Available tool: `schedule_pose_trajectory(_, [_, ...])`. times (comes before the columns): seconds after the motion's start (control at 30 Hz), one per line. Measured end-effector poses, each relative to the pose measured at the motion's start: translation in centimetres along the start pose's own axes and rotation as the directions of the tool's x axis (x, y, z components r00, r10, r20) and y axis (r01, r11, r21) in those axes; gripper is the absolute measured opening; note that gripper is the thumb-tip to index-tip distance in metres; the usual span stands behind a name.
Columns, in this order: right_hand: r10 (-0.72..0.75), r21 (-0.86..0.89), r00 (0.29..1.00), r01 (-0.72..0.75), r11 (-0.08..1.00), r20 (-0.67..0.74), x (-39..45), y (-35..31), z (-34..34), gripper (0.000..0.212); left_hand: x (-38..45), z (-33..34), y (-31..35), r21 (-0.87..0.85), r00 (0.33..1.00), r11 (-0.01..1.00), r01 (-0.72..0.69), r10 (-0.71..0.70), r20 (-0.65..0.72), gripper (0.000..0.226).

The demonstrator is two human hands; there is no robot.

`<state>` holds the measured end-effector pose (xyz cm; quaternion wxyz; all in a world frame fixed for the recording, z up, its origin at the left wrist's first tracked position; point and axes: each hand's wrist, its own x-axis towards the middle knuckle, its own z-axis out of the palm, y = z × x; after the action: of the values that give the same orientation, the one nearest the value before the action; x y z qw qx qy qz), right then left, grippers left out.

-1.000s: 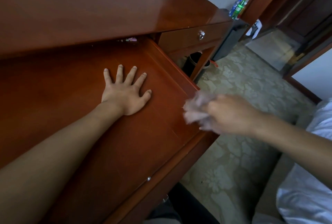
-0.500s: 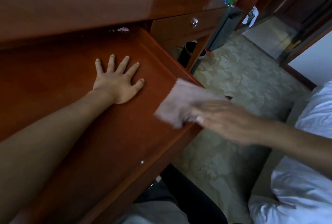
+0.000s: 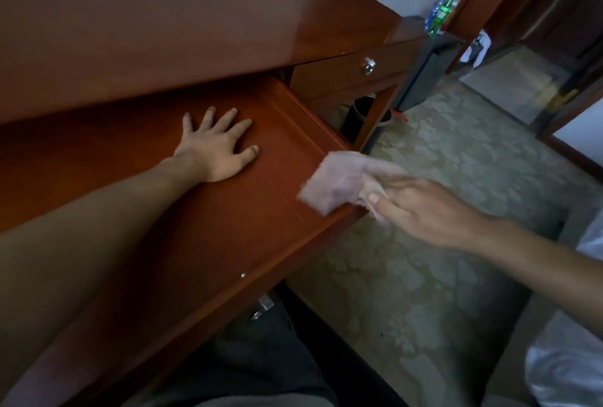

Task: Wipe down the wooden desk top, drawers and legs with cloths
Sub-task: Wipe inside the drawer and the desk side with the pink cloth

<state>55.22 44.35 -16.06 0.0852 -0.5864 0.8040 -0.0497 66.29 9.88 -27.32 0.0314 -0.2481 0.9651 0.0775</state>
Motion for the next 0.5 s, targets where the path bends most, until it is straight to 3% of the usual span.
schedule_pose_trajectory(0.07, [0.019, -0.001, 1.000, -0.019, 1.000, -0.008, 0.4, -1.4, 0.4, 0.058, 0.8, -0.3, -1.1, -0.002, 1.000, 1.000, 0.003, -0.003, -0.015, 0.077])
schedule_pose_trajectory(0.13, [-0.081, 0.009, 0.997, 0.082, 0.997, -0.003, 1.2, -4.9, 1.9, 0.054, 1.7, -0.6, -1.7, -0.032, 0.999, 0.999, 0.016, -0.018, -0.049, 0.070])
schedule_pose_trajectory(0.23, [-0.228, 0.102, 0.973, 0.229, 0.968, -0.029, 2.9, -9.6, 3.6, 0.042, 1.4, -1.0, -2.3, -0.053, 0.977, 0.997, -0.050, 0.038, -0.208, 0.051])
schedule_pose_trajectory(0.3, [-0.201, 0.019, 0.977, 0.203, 0.979, -0.070, 4.2, -8.9, 3.9, 0.052, -0.6, -1.2, -3.3, -0.059, 0.961, 0.990, -0.131, 0.112, -0.251, 0.049])
schedule_pose_trajectory(0.33, [-0.195, -0.034, 0.975, 0.193, 0.981, -0.109, 4.5, -7.6, 4.0, 0.059, -2.1, -1.1, -4.0, -0.063, 0.967, 0.985, -0.161, 0.144, -0.210, 0.055])
schedule_pose_trajectory(0.4, [-0.064, 0.080, 0.985, 0.078, 0.994, -0.162, 4.0, -6.8, 3.7, 0.062, -5.4, -0.7, -5.7, -0.032, 0.984, 0.984, -0.175, 0.173, -0.053, 0.064])
schedule_pose_trajectory(0.5, [-0.133, 0.089, 0.984, 0.144, 0.986, -0.121, 3.2, -11.3, 5.0, 0.052, -8.4, -0.7, -7.2, 0.027, 0.985, 0.989, -0.147, 0.144, 0.093, 0.067])
